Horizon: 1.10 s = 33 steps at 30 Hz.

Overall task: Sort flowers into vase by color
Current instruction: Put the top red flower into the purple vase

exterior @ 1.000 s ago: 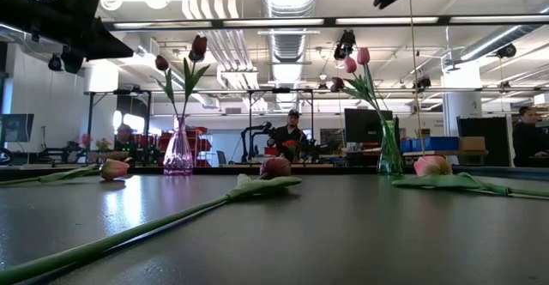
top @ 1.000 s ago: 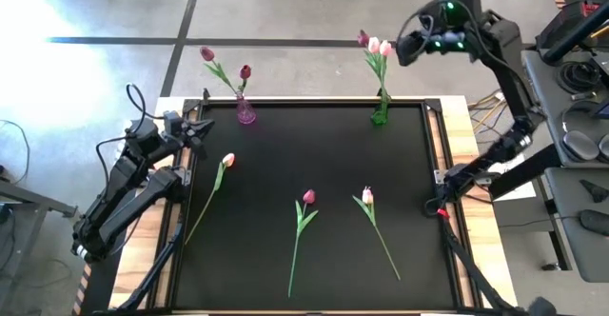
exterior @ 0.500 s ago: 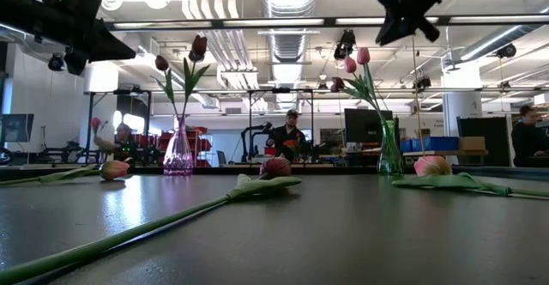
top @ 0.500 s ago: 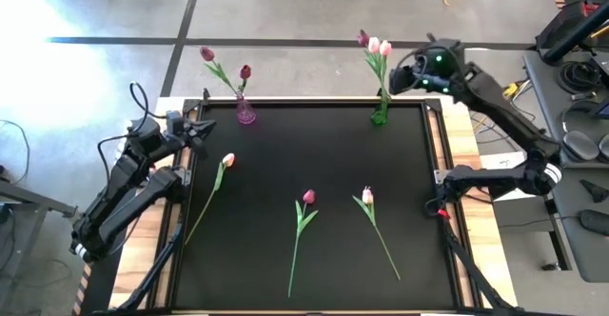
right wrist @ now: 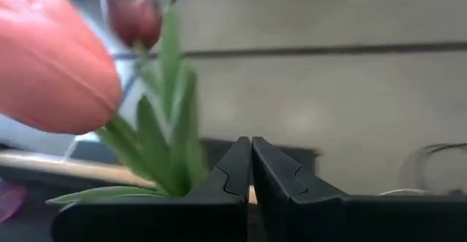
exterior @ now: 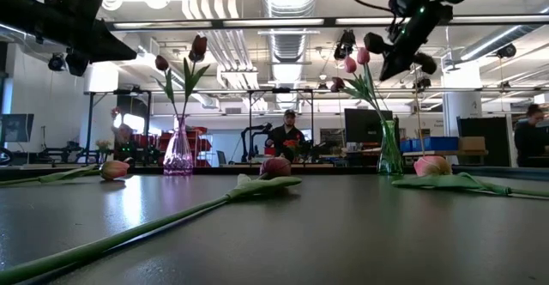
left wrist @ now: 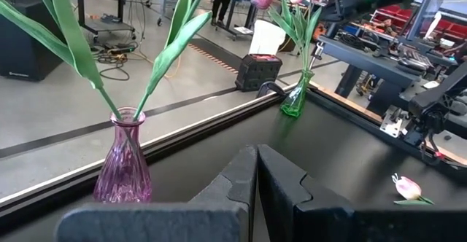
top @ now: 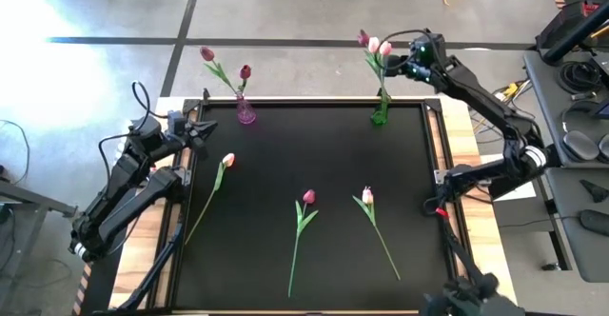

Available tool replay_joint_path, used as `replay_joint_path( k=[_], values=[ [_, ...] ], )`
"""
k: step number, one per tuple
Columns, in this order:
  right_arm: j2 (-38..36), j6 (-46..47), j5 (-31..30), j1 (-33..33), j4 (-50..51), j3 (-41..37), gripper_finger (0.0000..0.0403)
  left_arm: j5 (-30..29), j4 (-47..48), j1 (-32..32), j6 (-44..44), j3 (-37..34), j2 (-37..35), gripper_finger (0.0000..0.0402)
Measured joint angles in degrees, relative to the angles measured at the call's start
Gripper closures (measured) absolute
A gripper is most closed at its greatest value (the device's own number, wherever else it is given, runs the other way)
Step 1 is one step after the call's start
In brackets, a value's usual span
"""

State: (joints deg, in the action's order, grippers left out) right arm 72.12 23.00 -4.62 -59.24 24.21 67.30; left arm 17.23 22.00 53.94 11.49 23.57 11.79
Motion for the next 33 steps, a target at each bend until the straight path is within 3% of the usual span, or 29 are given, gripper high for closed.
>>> replay_joint_path(
  k=[4,10,16,22,27,33],
  values=[
    [4.2,-0.3,11.2,-2.4,-3.1,0.1,0.0394,0.0,0.0,0.0,0.0,0.0,0.0,0.0402],
    [8.3,-0.8,20.0,-3.1,-6.9,1.2,0.0394,0.0,0.0,0.0,0.0,0.0,0.0,0.0402],
    [7.9,-2.7,26.0,-3.1,-6.6,3.6,0.0394,0.0,0.0,0.0,0.0,0.0,0.0,0.0402],
    [6.0,-5.8,26.5,-3.1,-3.6,7.4,0.0394,-0.1,0.0,0.0,0.0,0.0,0.0,0.0402],
    [6.0,-8.1,21.1,-3.0,1.1,12.0,0.0392,-0.1,0.0,0.0,0.0,0.0,0.0,0.0402],
    [6.0,-12.8,16.0,-3.0,10.0,22.5,0.035,0.0,0.0,0.0,0.0,0.0,0.0,0.0402]
  ],
)
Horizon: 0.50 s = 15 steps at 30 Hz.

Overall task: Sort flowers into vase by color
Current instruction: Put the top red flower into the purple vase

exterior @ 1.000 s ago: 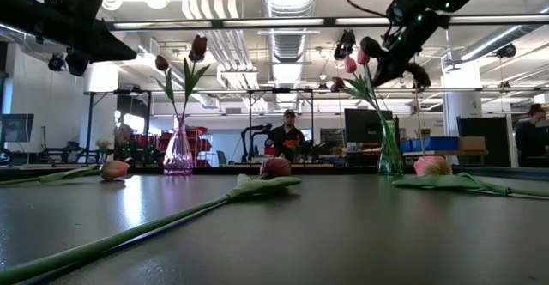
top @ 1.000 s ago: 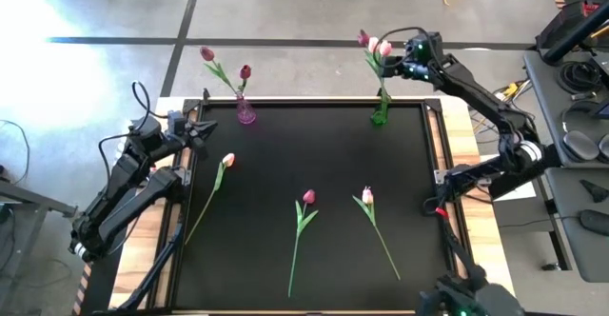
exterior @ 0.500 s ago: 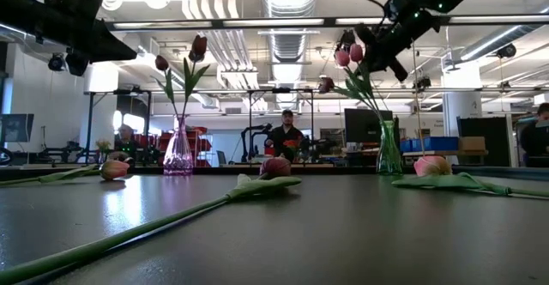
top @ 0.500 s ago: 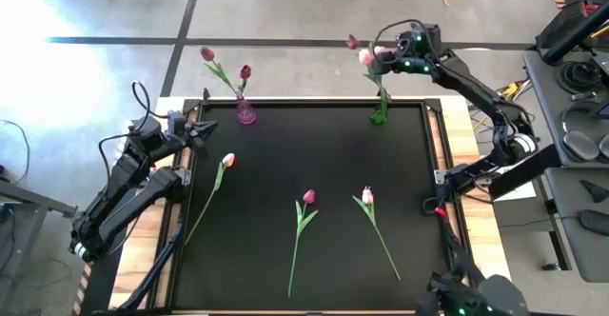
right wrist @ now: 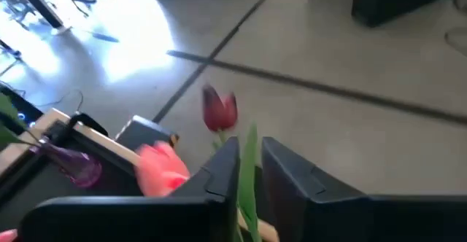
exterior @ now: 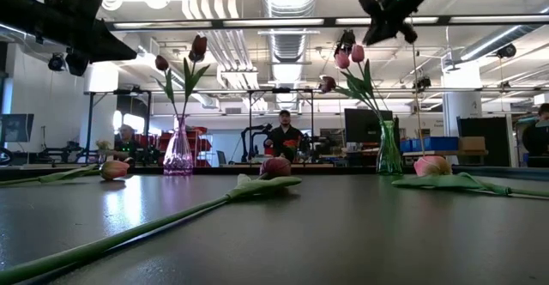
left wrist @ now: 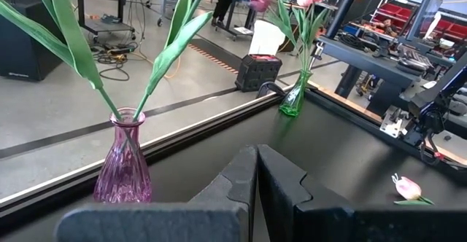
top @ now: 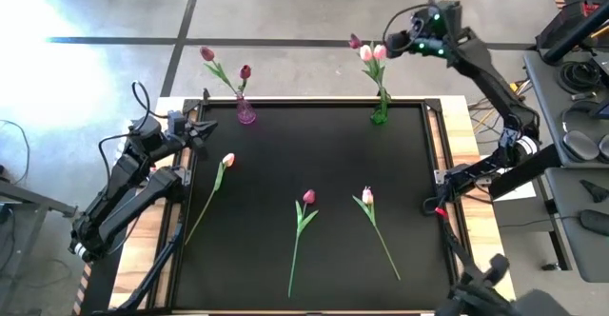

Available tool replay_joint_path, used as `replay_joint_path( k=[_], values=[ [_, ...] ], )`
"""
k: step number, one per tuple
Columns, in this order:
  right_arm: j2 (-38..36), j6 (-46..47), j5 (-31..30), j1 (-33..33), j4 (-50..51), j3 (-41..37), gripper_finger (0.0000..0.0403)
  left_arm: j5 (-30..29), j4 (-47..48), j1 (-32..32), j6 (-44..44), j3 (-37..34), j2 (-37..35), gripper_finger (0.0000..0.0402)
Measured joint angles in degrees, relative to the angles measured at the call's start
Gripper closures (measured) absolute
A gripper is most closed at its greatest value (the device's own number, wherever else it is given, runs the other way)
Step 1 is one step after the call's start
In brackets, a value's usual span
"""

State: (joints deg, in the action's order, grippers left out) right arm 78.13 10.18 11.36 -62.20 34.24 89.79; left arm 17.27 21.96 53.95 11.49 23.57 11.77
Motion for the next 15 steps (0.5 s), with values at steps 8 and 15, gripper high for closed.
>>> replay_joint_path(
  k=[8,15],
  values=[
    [8.4,-1.8,-0.5,4.7,15.1,23.3,0.0256,0.2,0.0,0.0,0.0,0.0,0.0,0.0402],
    [25.7,-4.3,-2.2,7.7,32.6,45.1,0.0216,0.3,0.0,0.0,0.0,0.0,0.0,0.0402]
  ],
)
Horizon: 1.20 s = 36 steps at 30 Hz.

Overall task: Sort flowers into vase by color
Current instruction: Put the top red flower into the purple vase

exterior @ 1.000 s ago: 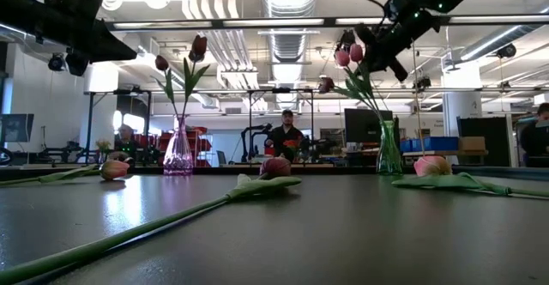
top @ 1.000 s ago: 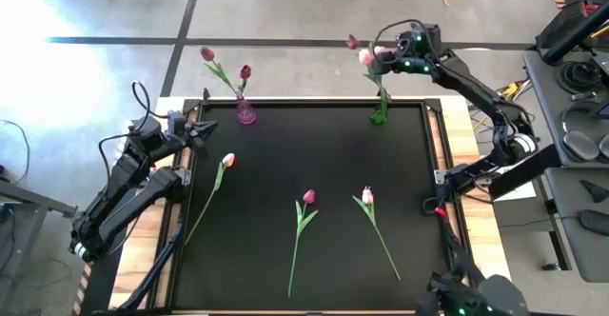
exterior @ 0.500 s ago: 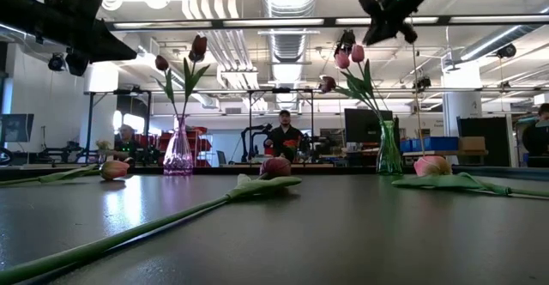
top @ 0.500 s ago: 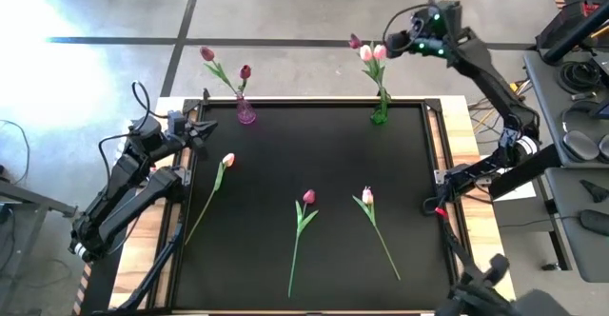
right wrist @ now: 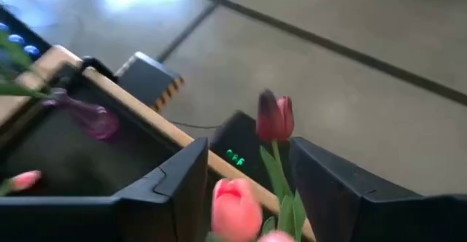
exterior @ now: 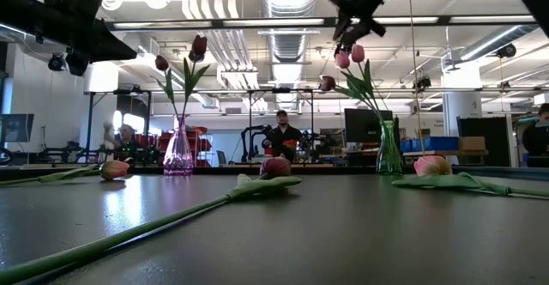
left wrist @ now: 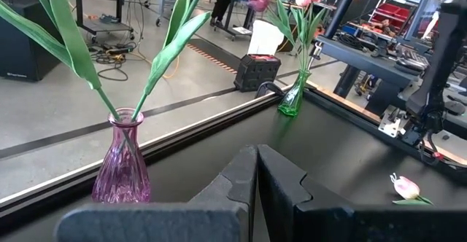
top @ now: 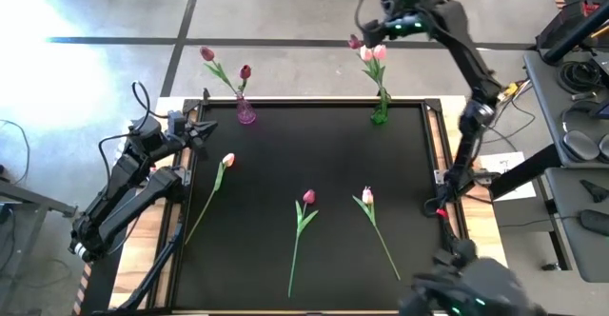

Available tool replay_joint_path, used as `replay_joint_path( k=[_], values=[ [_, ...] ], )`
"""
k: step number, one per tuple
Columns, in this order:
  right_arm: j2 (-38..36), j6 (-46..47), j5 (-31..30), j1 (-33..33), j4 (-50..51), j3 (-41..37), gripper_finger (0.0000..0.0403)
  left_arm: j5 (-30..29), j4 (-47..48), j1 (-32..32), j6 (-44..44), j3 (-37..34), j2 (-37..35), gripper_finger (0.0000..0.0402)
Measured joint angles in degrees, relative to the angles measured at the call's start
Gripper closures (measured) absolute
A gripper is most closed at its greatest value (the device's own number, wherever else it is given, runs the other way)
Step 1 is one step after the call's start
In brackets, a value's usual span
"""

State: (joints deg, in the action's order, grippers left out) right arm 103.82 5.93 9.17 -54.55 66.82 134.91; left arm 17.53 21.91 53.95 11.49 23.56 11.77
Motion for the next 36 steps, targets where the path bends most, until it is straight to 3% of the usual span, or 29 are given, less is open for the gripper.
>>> replay_joint_path(
  k=[4,13,22,29,36],
  values=[
    [1.8,-0.1,-2.6,1.3,-2.8,-2.9,0.0194,0.0,0.0,0.0,0.0,0.0,0.0,0.0402],
    [4.9,-4.3,-8.8,1.9,-3.8,-1.8,0.0138,0.6,0.0,-0.1,0.2,0.0,0.0,0.0402],
    [9.5,-4.5,-7.3,2.0,-3.7,-1.8,0.0122,0.6,0.0,-0.1,0.2,0.0,0.0,0.0402],
    [11.1,-4.6,-9.8,1.9,-4.1,-1.6,0.0138,0.6,0.0,-0.1,0.2,0.0,0.0,0.0402],
    [11.6,-6.6,-10.7,1.9,-4.2,-1.5,0.0215,0.6,0.0,-0.1,0.2,0.0,0.0,0.0402]
  ],
)
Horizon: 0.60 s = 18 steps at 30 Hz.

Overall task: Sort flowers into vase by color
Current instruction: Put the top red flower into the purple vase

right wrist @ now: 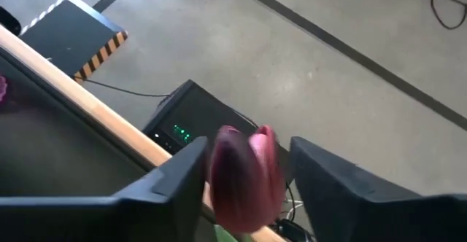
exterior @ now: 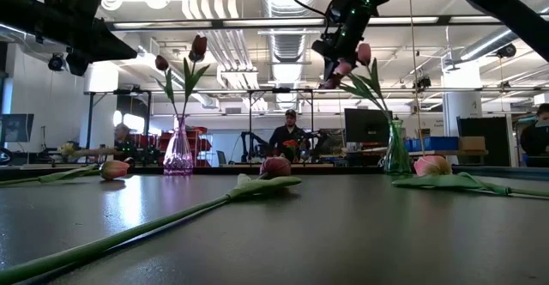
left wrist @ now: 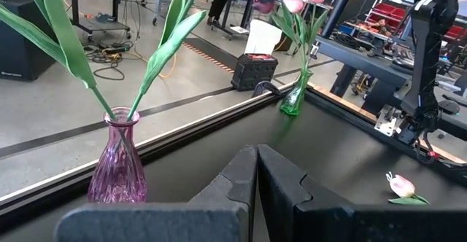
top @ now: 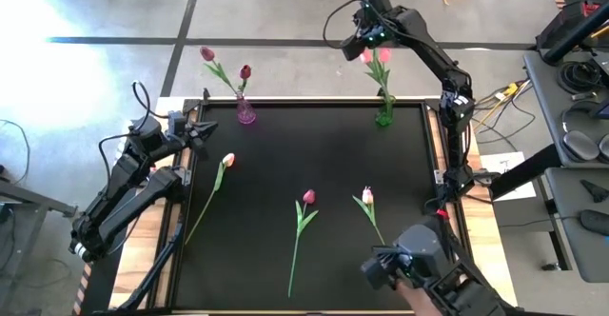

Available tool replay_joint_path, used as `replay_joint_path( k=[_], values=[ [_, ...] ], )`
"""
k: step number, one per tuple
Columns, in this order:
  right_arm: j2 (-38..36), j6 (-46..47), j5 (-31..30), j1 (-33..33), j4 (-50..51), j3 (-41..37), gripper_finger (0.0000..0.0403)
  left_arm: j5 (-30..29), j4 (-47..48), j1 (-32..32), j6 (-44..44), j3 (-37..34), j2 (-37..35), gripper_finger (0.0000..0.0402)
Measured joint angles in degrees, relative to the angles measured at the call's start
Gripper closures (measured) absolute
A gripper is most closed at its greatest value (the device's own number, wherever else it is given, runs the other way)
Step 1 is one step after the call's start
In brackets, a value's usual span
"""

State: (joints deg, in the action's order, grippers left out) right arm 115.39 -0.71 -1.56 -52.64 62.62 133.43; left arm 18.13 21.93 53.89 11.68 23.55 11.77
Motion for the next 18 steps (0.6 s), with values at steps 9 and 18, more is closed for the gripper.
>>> replay_joint_path(
  k=[9,18],
  values=[
    [-0.1,-2.4,0.0,0.0,-0.1,0.0,0.0372,0.0,0.0,0.0,0.0,0.0,0.0,0.0402],
    [-3.4,-2.9,0.6,0.2,-3.6,1.5,0.039,0.0,0.0,0.0,0.0,0.0,0.0,0.0402]
  ],
)
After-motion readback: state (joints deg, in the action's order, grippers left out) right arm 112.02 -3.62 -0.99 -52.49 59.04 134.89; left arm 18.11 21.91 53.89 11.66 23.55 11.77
